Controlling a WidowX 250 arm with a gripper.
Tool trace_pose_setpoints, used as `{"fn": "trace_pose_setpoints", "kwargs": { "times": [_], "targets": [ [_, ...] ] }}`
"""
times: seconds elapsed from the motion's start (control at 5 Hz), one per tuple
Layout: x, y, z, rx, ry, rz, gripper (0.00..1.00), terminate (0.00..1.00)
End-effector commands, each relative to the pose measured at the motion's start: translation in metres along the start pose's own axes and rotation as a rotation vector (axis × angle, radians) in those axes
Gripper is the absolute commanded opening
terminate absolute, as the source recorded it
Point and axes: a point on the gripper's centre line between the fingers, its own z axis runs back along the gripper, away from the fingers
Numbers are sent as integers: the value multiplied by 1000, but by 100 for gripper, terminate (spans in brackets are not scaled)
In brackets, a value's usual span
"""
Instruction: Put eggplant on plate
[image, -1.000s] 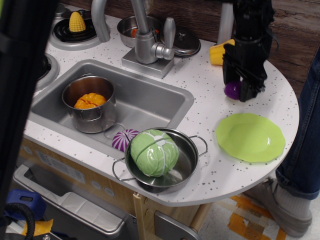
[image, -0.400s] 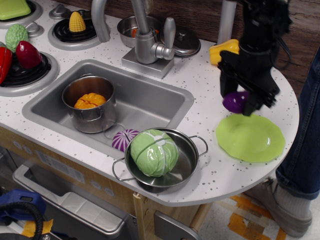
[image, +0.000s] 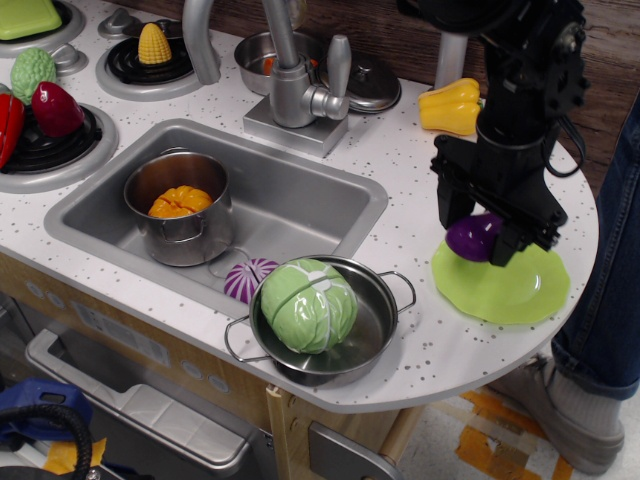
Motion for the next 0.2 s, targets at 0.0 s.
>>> {"fn": "trace_pose_setpoints", "kwargs": {
  "times": [0.0],
  "targets": [
    [13,-8,23,13,-143,-4,100,100]
  ]
}}
